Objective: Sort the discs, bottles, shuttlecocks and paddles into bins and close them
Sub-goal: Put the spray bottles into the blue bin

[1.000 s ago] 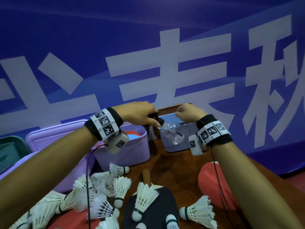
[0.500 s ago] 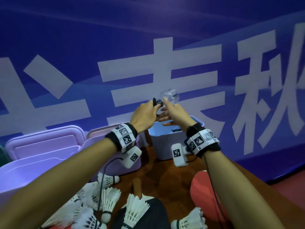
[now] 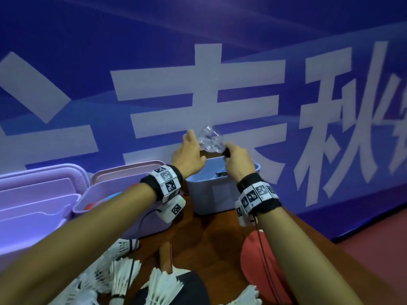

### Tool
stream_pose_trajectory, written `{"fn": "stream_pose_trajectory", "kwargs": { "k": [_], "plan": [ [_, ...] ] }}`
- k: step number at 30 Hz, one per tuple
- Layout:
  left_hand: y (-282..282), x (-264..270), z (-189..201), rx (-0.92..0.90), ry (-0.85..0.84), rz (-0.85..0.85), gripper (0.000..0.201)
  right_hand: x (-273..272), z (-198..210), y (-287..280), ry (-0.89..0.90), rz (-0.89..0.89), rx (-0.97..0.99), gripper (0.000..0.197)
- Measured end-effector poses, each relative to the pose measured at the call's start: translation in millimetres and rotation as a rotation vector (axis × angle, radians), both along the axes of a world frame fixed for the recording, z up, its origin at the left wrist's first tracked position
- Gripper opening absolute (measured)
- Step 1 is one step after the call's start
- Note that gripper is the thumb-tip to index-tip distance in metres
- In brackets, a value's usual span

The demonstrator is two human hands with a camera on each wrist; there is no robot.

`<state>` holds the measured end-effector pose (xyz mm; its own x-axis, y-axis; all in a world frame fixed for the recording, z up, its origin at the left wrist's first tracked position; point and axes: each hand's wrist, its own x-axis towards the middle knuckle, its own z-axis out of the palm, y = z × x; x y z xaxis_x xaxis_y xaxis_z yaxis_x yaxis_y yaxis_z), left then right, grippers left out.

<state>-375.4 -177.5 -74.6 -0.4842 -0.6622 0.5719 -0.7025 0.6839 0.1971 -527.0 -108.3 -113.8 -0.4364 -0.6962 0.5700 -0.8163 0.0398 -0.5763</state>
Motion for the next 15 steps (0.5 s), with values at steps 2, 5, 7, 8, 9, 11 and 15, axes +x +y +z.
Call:
{"fn": "stream_pose_trajectory", "kwargs": {
  "k": [2,5,7,8,9,11,15],
  "plan": [
    [-8,-1,-6,0.003,0.013,0.012,0.080,-5,-6,-3,0.036,-0.017,0.047,0.037],
    [-18,-2,-15,0.049,-0.190,-0.012,0.078,-11,-14,-10,-0.002,-0.001,0.089,0.021],
    [-22,-3,-22,0.129,-0.320,0.036,0.054,-13,-16,-12,0.019,0.029,0.136,0.023],
    [-24,-2,-24,0.162,-0.368,0.069,0.045,-14,-16,-14,0.045,0.055,0.159,0.024],
    [-25,-1,-26,0.194,-0.409,0.094,0.042,-15,-17,-15,0.078,0.081,0.184,0.025],
    [-27,0,-29,0.233,-0.441,0.081,0.044,-14,-17,-17,0.152,0.113,0.253,0.028],
    [-33,-3,-33,0.174,-0.461,0.017,0.041,-9,-18,-20,0.272,0.232,0.290,0.032]
  ]
}}
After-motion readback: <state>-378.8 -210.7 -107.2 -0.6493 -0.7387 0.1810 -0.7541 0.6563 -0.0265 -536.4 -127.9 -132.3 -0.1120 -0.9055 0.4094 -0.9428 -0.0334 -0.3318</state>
